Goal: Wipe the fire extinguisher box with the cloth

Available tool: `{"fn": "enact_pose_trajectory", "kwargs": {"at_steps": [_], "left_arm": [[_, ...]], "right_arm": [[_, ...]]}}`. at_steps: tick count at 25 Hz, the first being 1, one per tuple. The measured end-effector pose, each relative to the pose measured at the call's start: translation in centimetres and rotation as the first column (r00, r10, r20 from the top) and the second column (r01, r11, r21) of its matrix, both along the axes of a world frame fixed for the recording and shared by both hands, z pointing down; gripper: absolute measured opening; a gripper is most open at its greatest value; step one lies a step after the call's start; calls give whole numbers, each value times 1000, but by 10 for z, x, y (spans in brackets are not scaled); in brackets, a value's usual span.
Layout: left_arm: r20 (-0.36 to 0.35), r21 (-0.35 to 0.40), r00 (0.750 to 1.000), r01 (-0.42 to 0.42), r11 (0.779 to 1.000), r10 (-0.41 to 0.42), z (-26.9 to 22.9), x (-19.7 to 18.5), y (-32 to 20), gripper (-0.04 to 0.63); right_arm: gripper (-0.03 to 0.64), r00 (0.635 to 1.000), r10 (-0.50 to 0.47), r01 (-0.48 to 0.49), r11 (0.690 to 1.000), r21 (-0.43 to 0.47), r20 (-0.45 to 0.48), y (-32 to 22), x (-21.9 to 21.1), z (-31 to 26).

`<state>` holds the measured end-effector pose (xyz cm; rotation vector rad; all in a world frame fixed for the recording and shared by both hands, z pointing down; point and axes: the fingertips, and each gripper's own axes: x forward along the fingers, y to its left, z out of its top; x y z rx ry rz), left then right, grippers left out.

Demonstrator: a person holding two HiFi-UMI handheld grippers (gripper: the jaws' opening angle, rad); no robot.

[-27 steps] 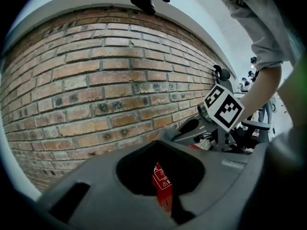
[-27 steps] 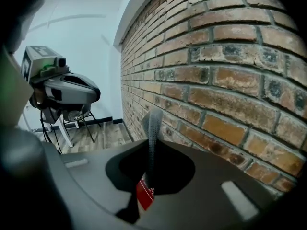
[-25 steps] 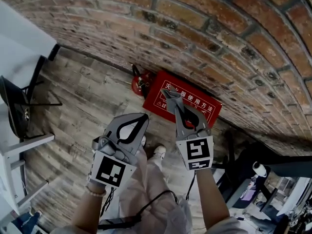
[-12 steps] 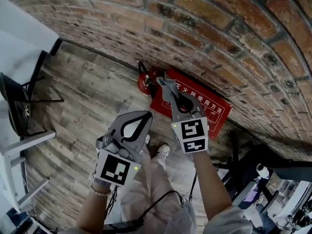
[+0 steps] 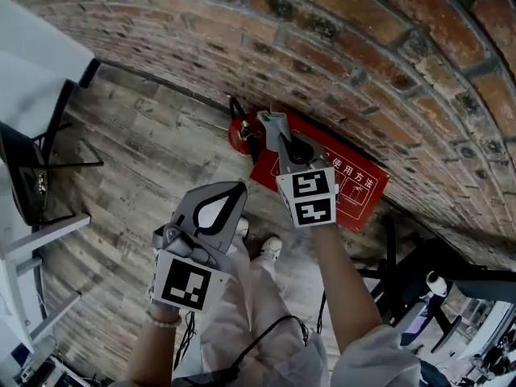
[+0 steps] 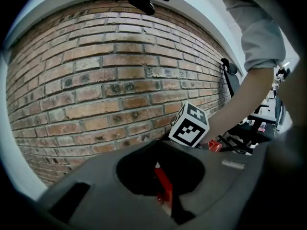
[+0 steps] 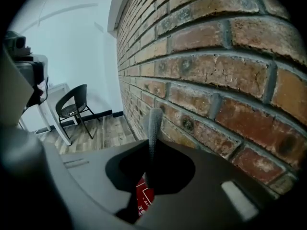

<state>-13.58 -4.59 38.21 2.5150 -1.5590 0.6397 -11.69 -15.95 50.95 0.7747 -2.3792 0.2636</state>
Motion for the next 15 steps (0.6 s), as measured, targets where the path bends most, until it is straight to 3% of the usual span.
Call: {"fn": "enact_pose_trajectory", "kwargs": {"at_steps": [15], "left_arm": [[15, -26, 1000, -10, 1000, 10, 14, 0, -4, -5]], "right_arm": [[18, 991, 55, -63, 996, -63, -122, -18, 15, 69]]}}
